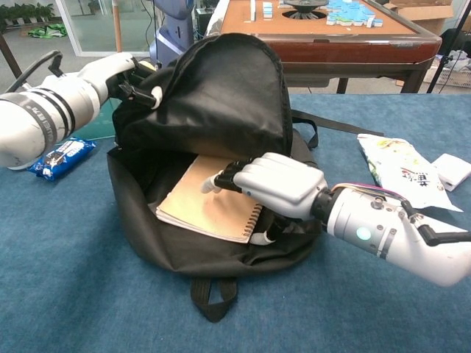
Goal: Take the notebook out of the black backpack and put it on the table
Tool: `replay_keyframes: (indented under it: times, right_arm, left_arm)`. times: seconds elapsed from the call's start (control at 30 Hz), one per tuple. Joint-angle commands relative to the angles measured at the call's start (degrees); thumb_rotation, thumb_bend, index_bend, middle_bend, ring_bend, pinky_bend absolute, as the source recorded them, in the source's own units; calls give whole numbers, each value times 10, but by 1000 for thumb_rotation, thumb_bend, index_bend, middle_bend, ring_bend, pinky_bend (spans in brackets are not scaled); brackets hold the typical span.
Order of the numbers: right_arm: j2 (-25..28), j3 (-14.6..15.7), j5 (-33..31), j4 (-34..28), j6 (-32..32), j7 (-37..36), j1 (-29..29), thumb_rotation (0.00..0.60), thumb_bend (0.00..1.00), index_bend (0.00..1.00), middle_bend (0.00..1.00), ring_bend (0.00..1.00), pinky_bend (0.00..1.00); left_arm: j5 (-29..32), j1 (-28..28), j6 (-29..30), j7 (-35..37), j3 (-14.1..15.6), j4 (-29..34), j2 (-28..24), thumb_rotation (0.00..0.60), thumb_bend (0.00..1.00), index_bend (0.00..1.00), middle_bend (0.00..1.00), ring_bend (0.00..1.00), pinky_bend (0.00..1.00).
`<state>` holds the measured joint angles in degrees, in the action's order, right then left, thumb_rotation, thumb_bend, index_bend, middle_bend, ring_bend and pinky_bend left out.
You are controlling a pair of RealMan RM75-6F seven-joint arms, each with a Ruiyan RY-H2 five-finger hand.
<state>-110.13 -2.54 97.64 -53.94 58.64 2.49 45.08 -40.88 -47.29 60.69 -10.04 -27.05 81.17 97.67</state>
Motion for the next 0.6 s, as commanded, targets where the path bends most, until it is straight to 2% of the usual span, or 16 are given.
replay_keyframes:
  times: [0.03, 0.1, 0.27, 0.5, 0.6]
  right_arm:
    - [-11, 2, 1, 16, 6, -3, 5, 600, 188, 214, 237, 160, 252]
    - [-17, 3, 3, 28, 14, -7, 6, 600, 216, 224, 243, 159, 252]
    - [-29, 4, 3, 52, 27, -19, 9, 600, 381, 243, 264, 160, 252]
    - [-47, 1, 1, 81, 48, -31, 13, 600, 441, 267, 271, 161, 252]
    - [-54, 0, -1, 93, 53, -34, 15, 600, 443, 309, 279, 168, 252]
  left_arm:
    - [1, 0, 0, 1, 0, 0, -1, 600, 582, 736, 537, 474, 315]
    - [1, 1, 0, 2, 0, 1, -3, 600, 582, 735, 536, 474, 315]
    - [3, 3, -1, 5, 0, 3, -6, 600, 582, 735, 529, 474, 315]
    - [4, 3, -4, 10, 0, 3, -8, 600, 582, 735, 521, 474, 315]
    - [6, 2, -4, 13, -2, 3, -8, 600, 582, 735, 517, 474, 314]
